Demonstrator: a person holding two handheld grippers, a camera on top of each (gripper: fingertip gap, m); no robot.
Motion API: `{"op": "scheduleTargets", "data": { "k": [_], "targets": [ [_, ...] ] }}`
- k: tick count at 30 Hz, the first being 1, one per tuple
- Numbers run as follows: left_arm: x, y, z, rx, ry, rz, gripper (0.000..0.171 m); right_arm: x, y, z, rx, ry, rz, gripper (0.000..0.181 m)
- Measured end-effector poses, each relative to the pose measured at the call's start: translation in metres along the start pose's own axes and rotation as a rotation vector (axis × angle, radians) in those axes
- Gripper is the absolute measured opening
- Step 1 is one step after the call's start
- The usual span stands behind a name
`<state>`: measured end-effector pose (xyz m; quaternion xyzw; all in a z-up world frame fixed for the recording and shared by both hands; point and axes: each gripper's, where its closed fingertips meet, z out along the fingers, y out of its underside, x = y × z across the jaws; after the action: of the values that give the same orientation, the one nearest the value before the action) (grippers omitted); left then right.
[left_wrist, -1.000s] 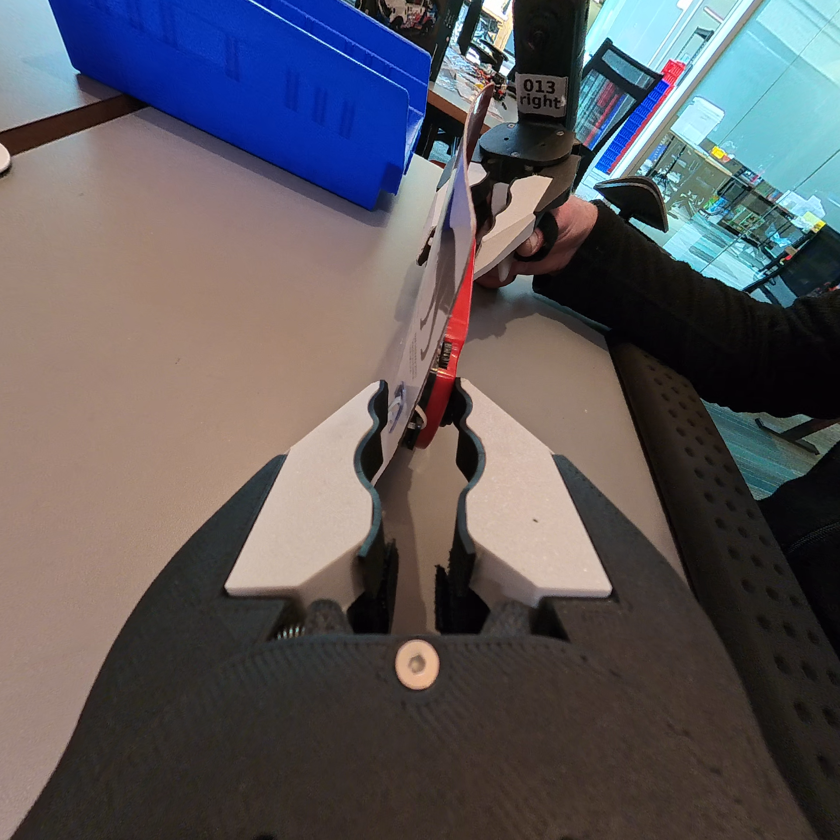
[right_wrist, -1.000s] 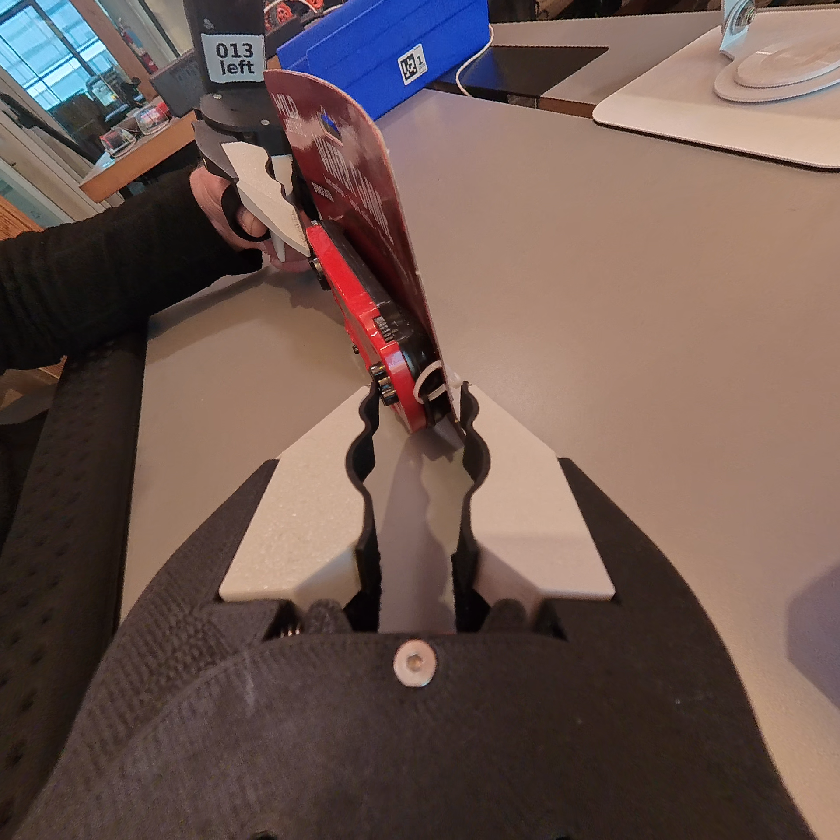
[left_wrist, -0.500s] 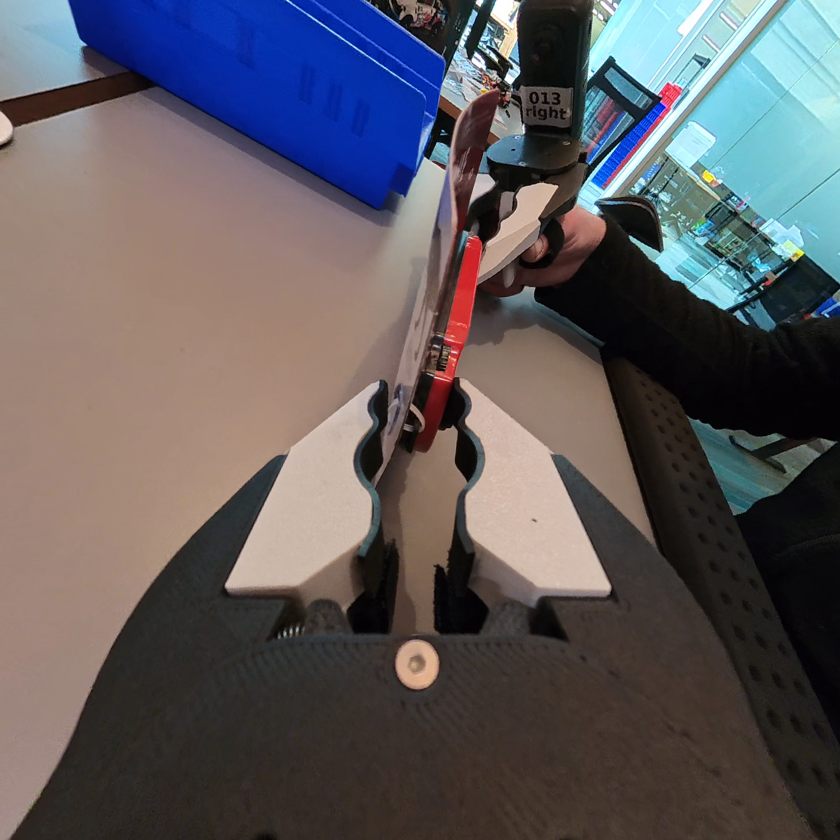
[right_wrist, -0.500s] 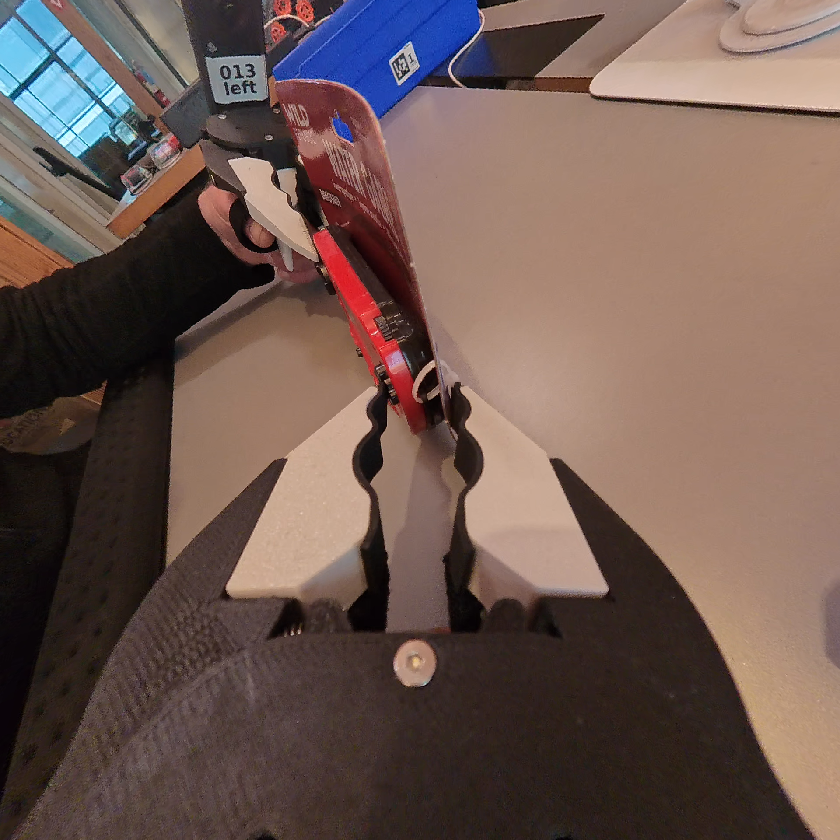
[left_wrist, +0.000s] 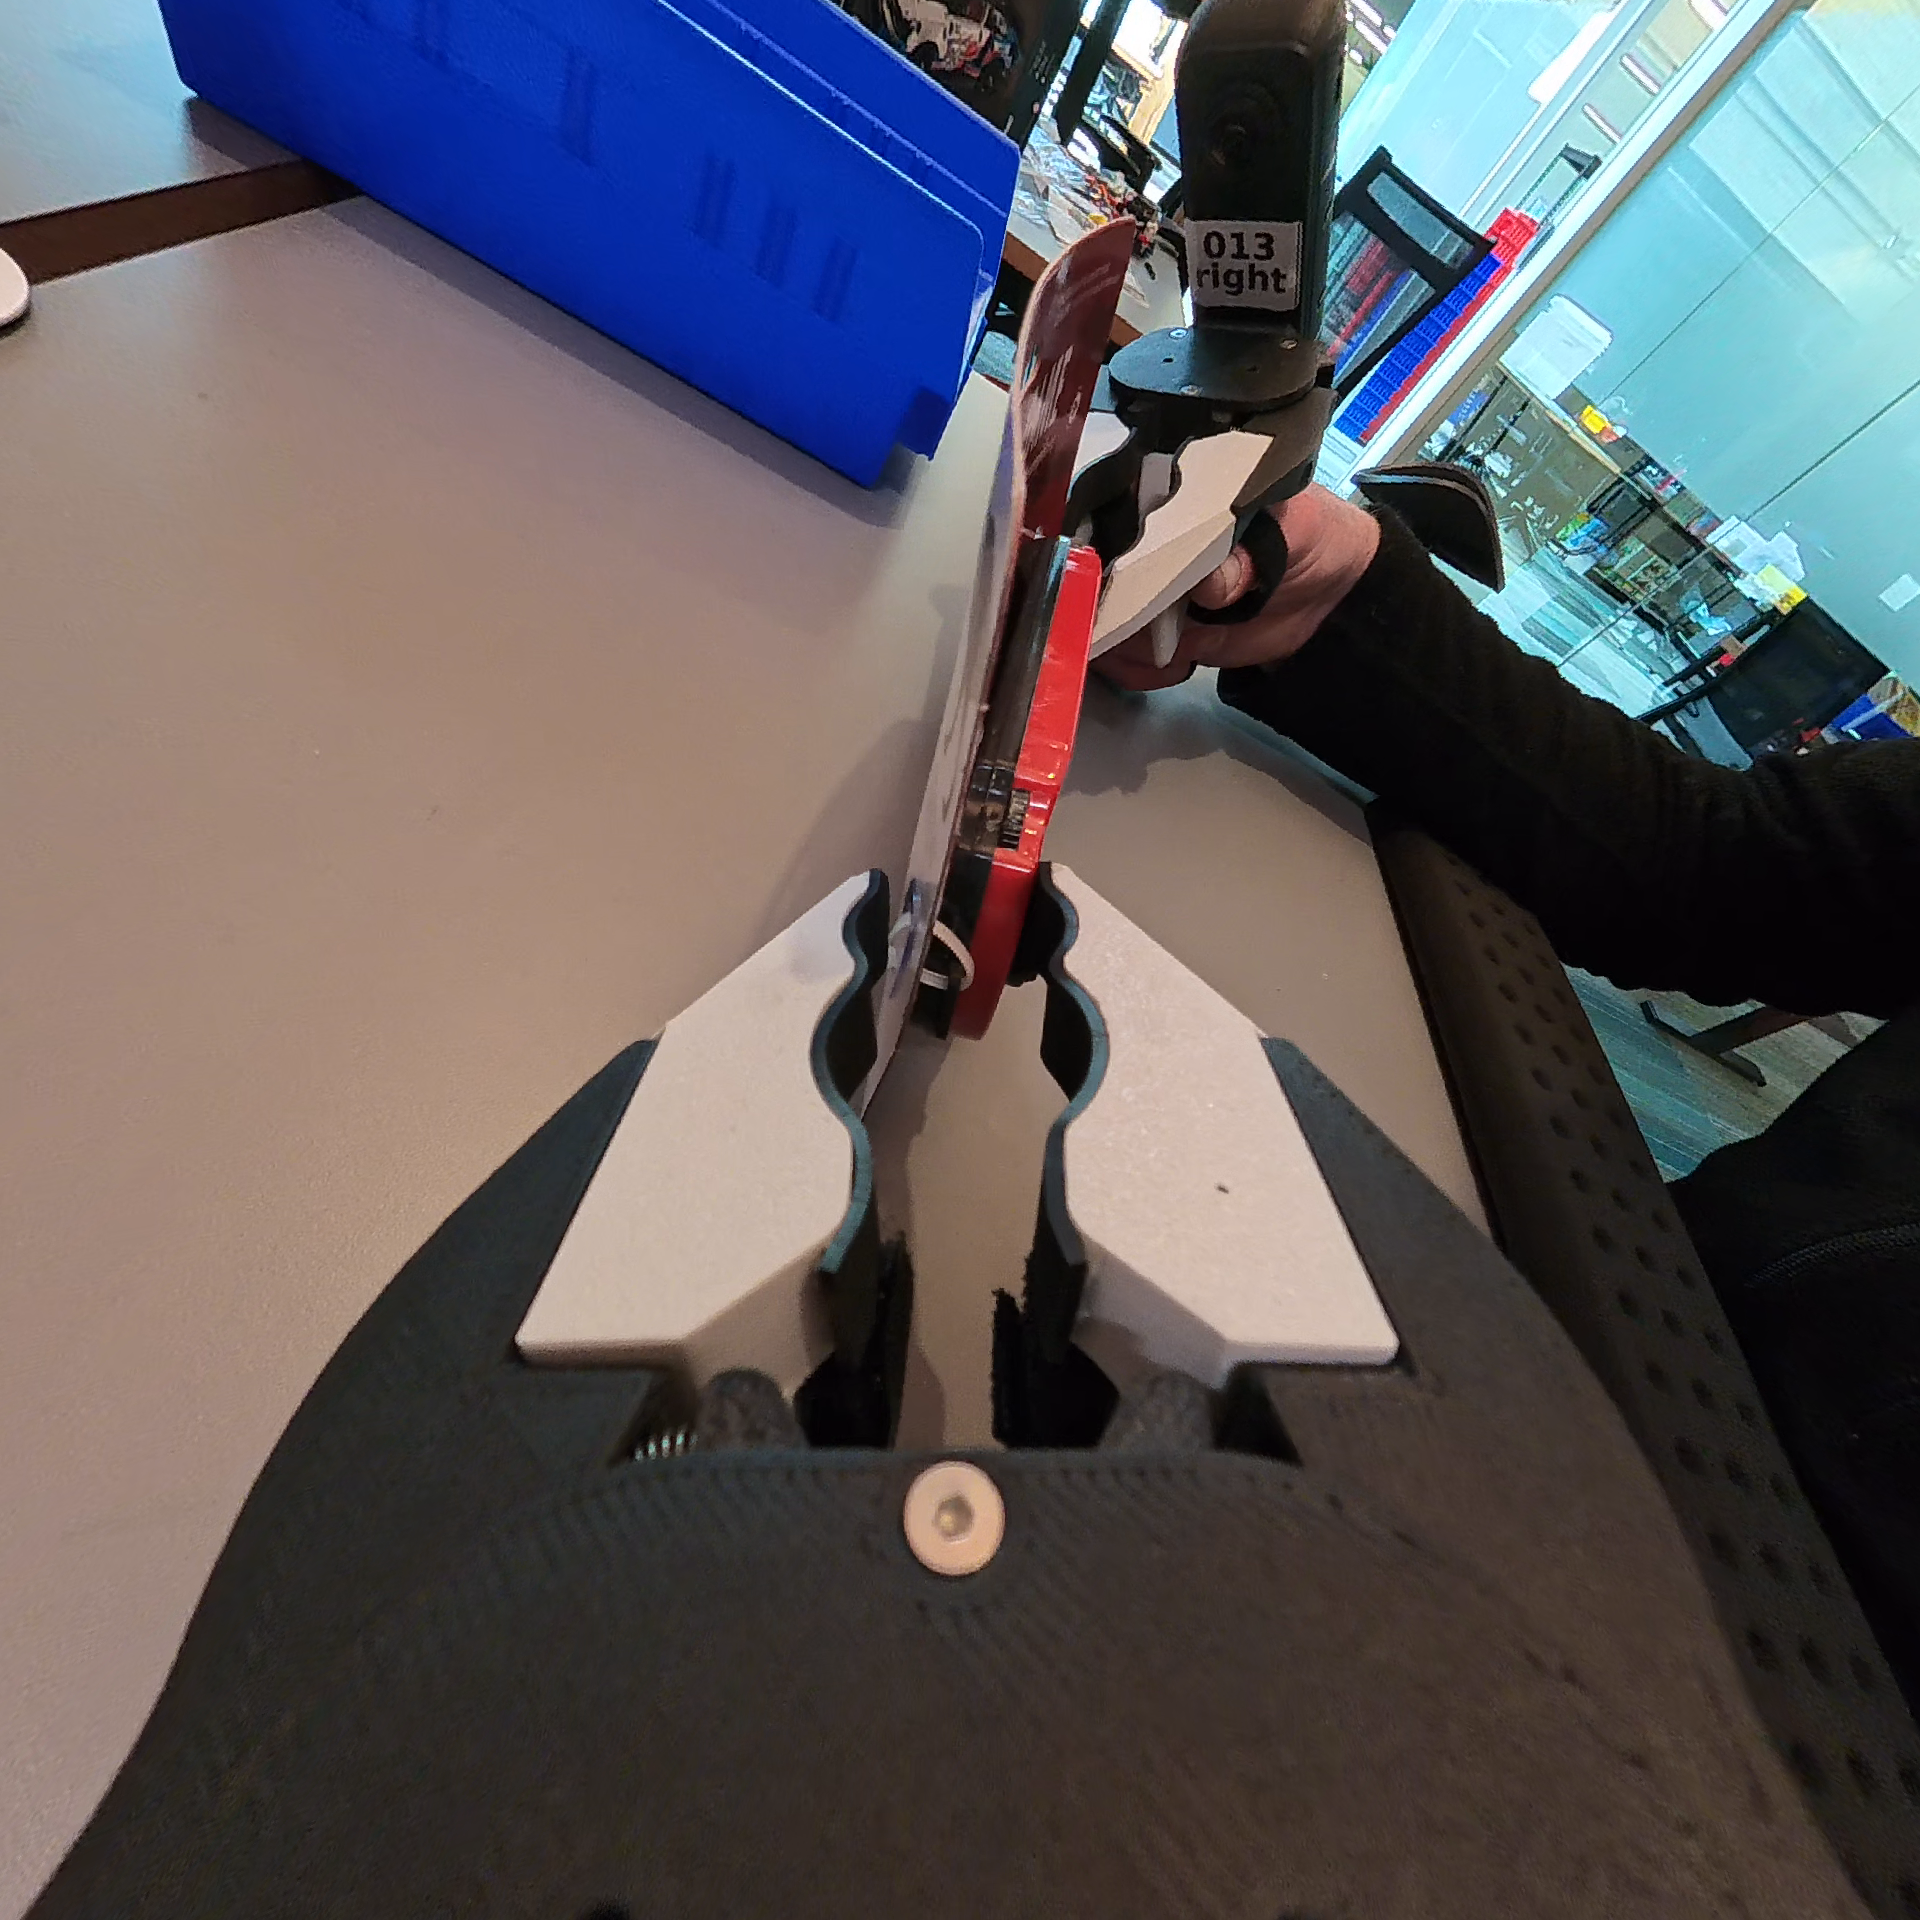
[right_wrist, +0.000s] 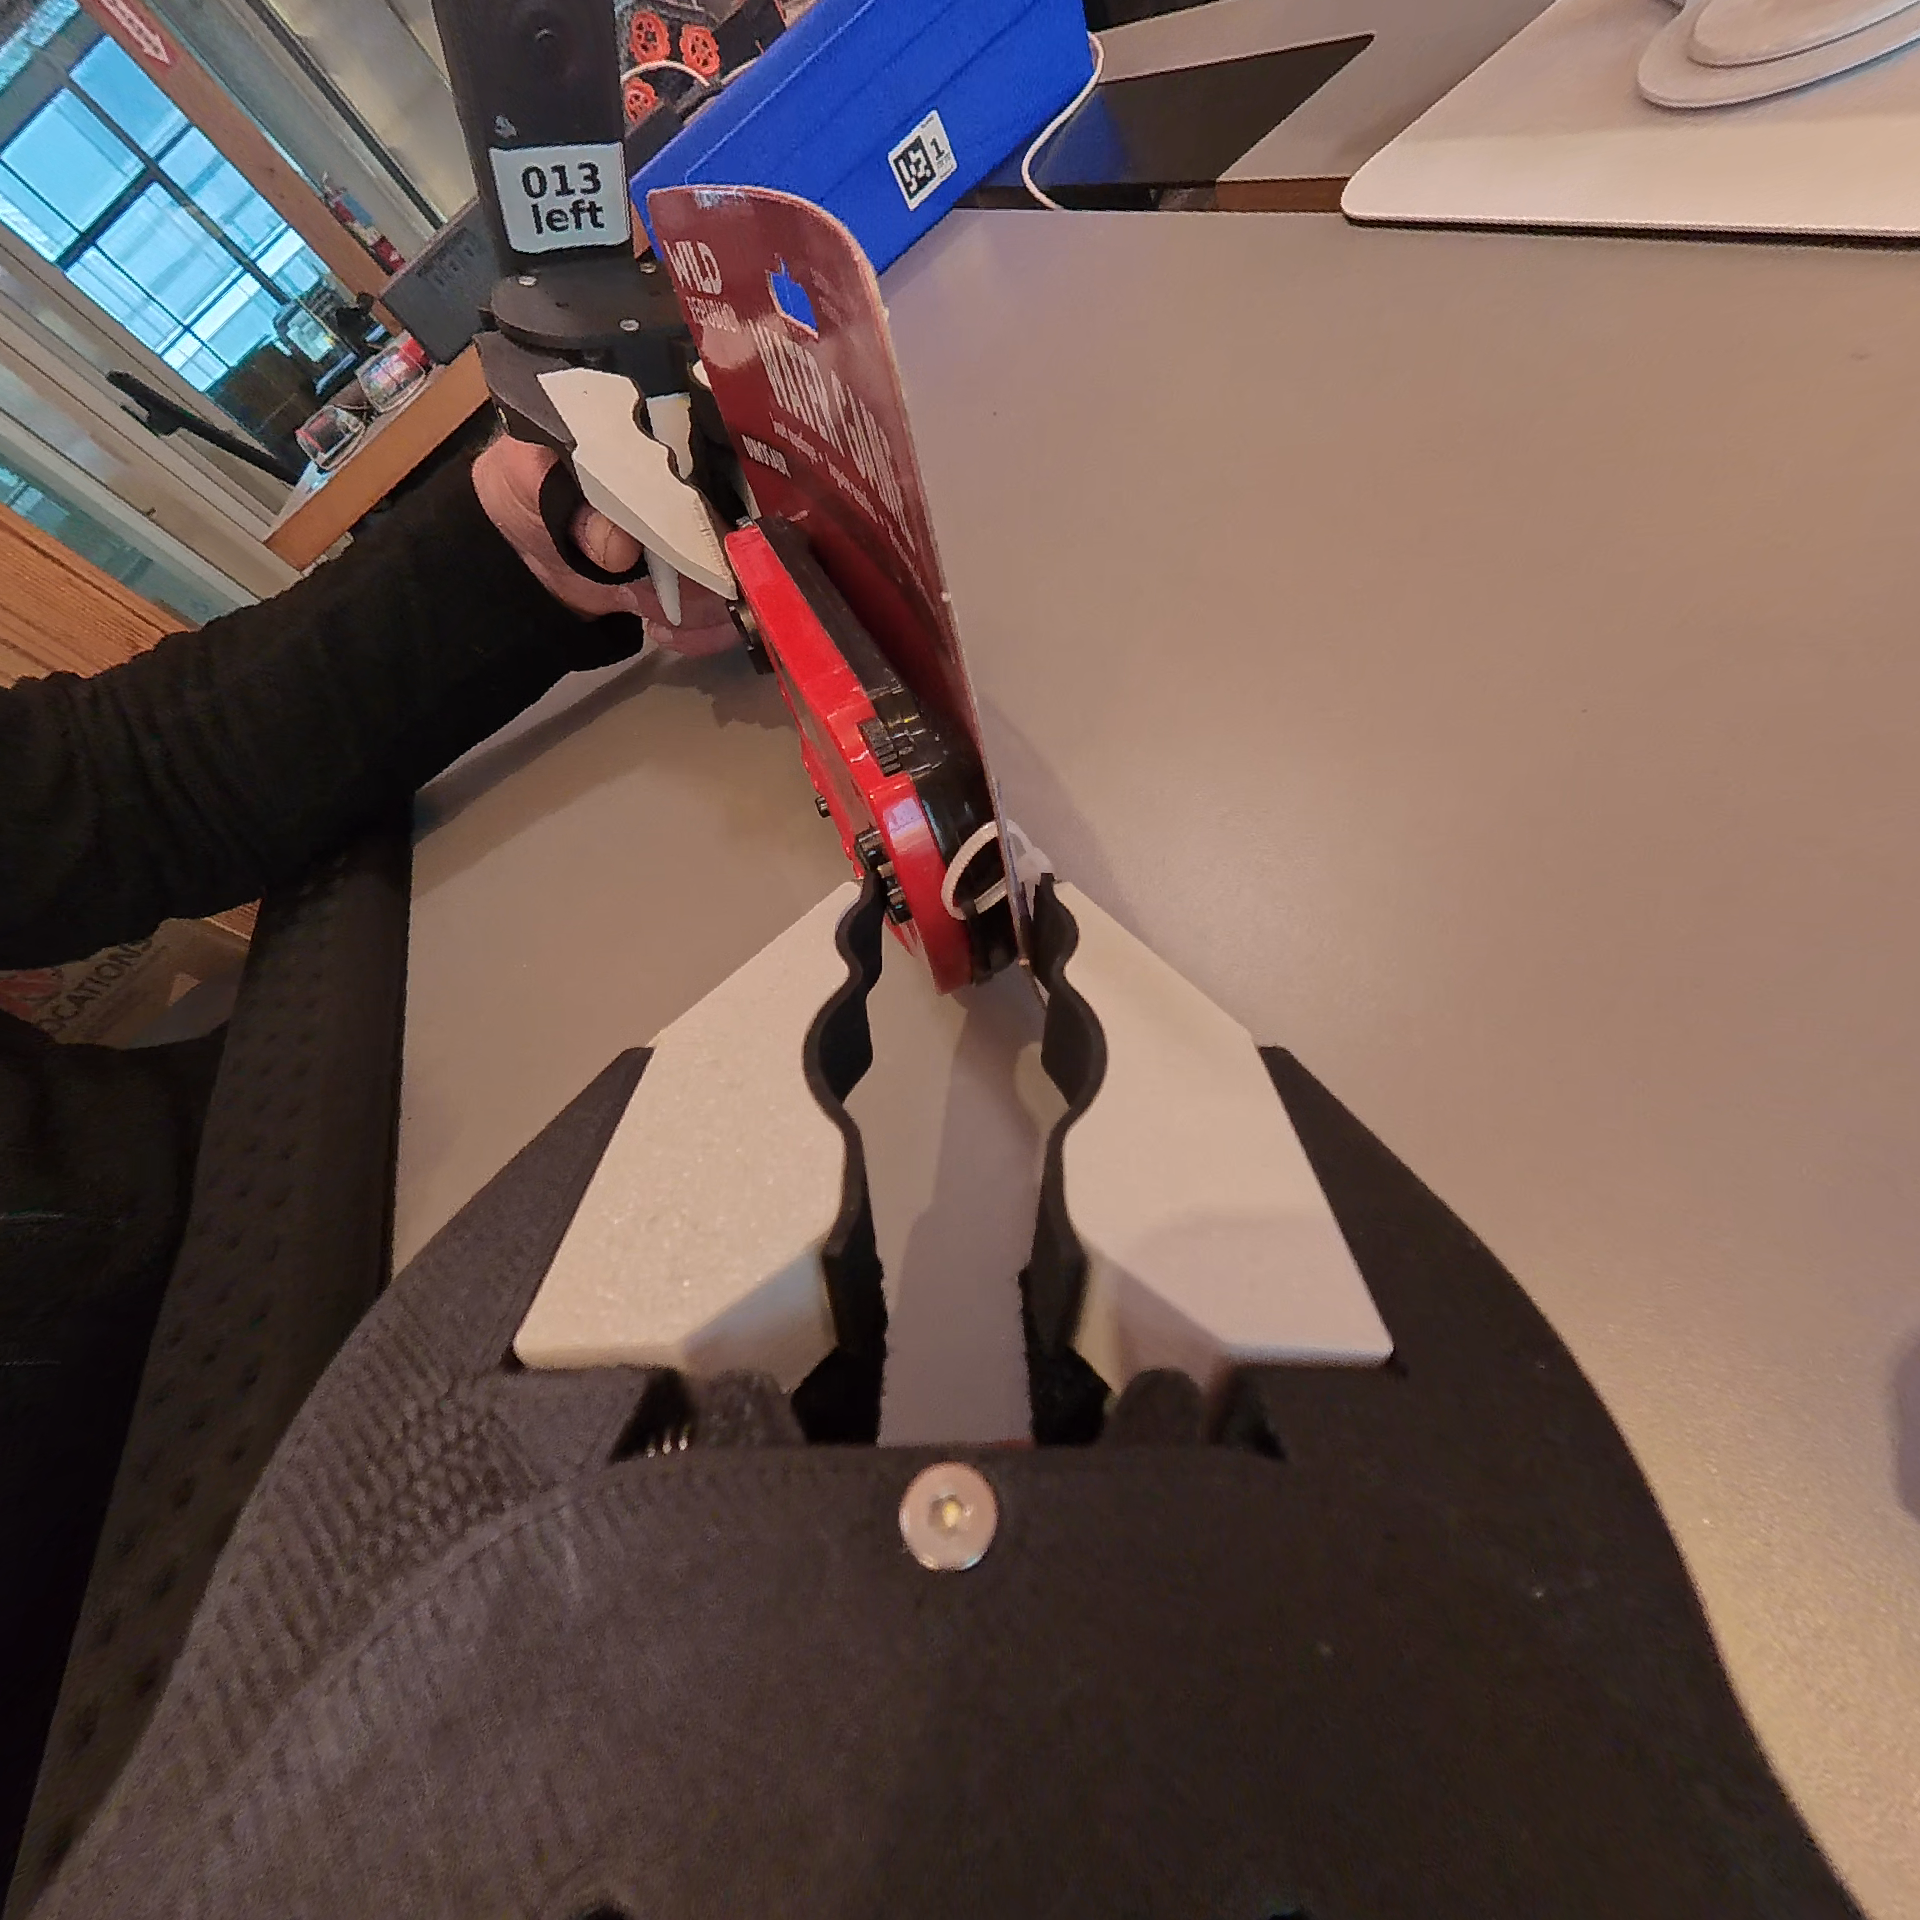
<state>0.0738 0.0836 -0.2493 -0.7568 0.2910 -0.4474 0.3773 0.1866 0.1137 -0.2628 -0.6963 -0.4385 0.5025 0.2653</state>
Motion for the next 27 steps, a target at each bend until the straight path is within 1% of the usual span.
{"op": "scheduleTargets", "data": {
  "k": [12, 16, 18, 20, 27],
  "targets": [
    [0.0009, 0.0006, 0.0012, -0.007, 0.002, -0.003, 0.025, 0.0011, -0.0011, -0.0003, 0.012, 0.011, -0.009, 0.033],
    [0.0012, 0.0009, 0.0016, -0.010, 0.003, 0.001, 0.025, -0.0001, -0.0026, -0.0001, 0.018, 0.012, -0.021, 0.041],
    [0.0019, 0.0011, 0.0018, -0.011, 0.006, 0.003, 0.025, 0.0015, -0.0047, -0.0008, 0.030, 0.023, -0.027, 0.037],
    [0.0027, 0.0012, 0.0024, -0.013, 0.008, 0.006, 0.025, 0.0018, -0.0073, -0.0017, 0.048, 0.022, -0.023, 0.037],
    [0.0031, 0.0011, 0.0031, -0.011, 0.008, 0.008, 0.025, 0.0030, -0.0063, -0.0014, 0.042, 0.019, 0.008, 0.030]
  ]
}}
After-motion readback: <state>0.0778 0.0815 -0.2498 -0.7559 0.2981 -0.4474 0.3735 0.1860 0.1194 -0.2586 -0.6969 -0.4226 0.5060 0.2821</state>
